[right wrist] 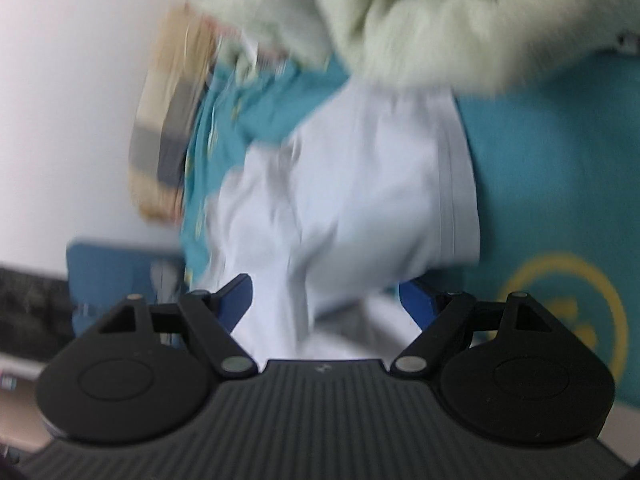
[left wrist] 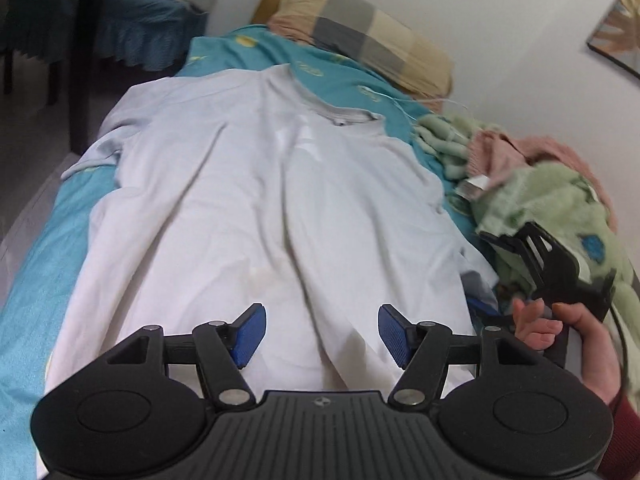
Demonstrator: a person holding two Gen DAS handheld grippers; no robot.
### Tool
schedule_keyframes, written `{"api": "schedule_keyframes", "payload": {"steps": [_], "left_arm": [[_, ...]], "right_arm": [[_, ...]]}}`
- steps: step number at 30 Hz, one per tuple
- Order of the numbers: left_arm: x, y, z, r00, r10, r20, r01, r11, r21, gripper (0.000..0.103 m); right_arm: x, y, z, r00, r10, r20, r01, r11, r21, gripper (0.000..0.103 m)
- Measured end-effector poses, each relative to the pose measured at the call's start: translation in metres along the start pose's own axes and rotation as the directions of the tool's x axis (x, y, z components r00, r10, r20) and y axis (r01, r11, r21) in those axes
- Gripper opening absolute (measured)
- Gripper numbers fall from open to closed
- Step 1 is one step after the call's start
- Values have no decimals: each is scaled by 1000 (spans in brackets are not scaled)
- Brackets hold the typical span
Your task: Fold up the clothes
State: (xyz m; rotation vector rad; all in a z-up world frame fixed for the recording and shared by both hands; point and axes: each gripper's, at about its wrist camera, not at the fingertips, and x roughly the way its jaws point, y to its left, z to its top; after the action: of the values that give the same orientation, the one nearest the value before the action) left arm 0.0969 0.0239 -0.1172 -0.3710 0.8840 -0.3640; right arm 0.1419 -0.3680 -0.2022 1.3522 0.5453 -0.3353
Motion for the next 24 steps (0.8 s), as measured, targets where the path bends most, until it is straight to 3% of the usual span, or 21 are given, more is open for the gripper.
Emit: {"api": "schedule_keyframes", "payload": {"steps": [4,8,14,16,17,20,24], "left_arm": [[0,3,3,999,1,48,-1,1000,-1,65],[-1,-2,1,997,21,79,-25,998,49,65],[7,9,2,995,35,90,-38,999,29,65],[10,15,3,995,37,88,-40,999,22,65],[12,16,4,995,39,89,-41,999,18,65],[14,22,7,995,42,95,-43,999,6,65],[8,23,12,993,43,114,-42,999,-7,64]], "right_arm": [[16,-2,7,991,18,133,-13,999,-37,83],[35,10,11,977,-38,210,69,987,-143,83],[64,27,17,938,-108,329,208,936,-285,82],[73,33,19,921,-126,370,256,910,-327,72],[78,36,20,911,-133,390,280,895,-347,62],[88,45,30,889,-181,421,364,838,-408,9],[82,68,26,848,-171,501,468,686,-557,7]]}}
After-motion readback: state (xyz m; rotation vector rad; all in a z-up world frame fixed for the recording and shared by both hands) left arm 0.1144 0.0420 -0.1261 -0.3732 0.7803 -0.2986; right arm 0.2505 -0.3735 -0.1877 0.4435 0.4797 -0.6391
